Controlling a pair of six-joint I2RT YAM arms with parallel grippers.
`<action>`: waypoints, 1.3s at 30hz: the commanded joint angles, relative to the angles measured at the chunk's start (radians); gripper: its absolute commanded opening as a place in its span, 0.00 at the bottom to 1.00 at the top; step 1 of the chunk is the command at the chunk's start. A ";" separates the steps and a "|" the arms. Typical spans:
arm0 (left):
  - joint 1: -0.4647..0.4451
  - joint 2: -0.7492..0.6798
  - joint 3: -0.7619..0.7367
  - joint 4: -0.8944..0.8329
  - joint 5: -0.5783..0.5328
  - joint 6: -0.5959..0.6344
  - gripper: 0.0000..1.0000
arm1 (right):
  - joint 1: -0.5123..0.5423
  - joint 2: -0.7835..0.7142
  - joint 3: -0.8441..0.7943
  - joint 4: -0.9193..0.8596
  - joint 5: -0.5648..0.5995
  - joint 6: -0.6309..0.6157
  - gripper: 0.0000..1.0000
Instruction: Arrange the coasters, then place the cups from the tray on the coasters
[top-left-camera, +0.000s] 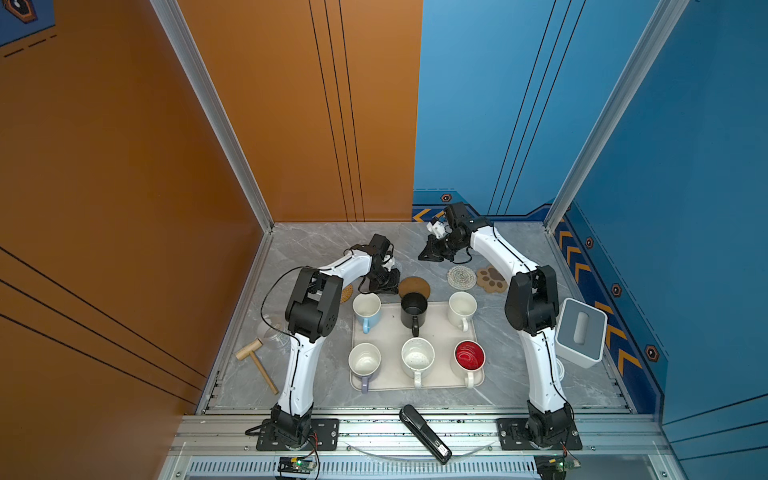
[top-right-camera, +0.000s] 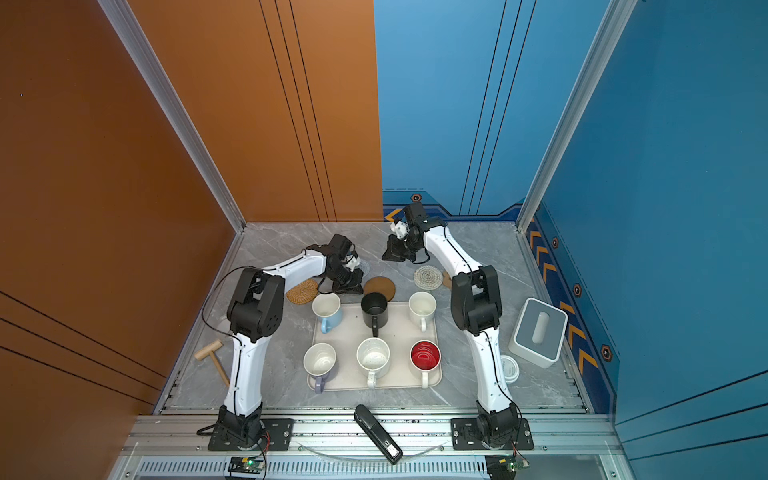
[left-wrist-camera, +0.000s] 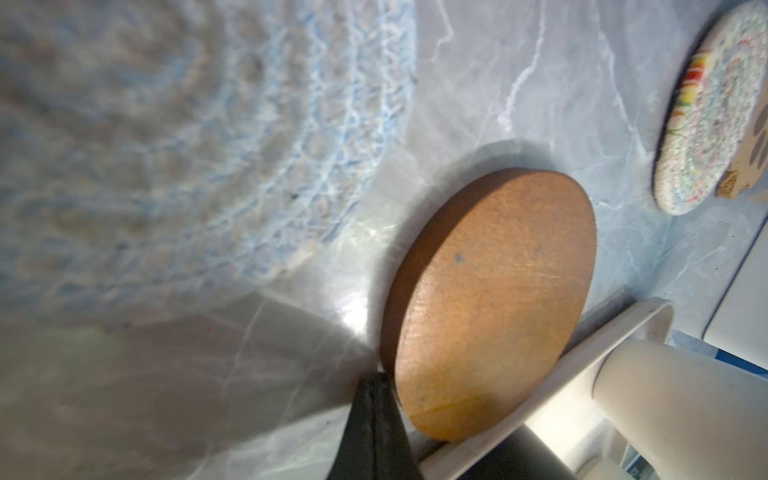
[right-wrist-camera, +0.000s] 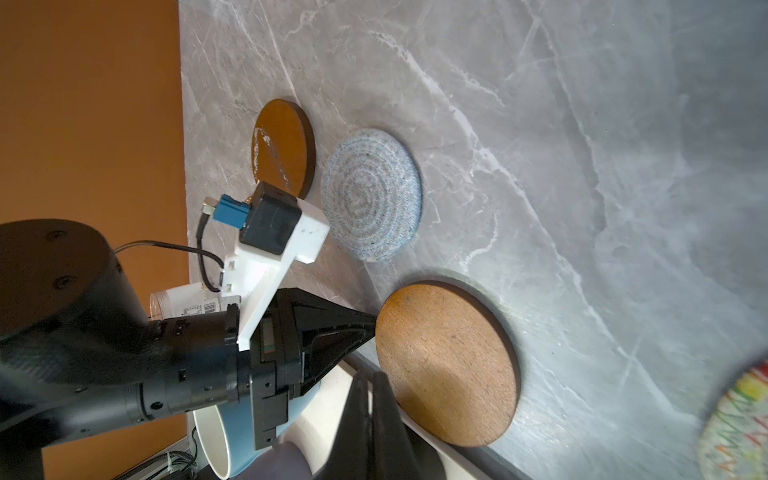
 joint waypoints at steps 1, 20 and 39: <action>-0.021 0.051 0.037 -0.029 0.031 -0.017 0.00 | -0.026 -0.069 -0.033 -0.021 -0.009 -0.030 0.00; -0.079 0.181 0.220 0.031 0.108 -0.136 0.00 | -0.097 -0.131 -0.155 -0.022 0.021 -0.064 0.00; -0.089 0.208 0.268 0.124 0.137 -0.225 0.00 | -0.182 -0.139 -0.260 -0.062 0.095 -0.129 0.00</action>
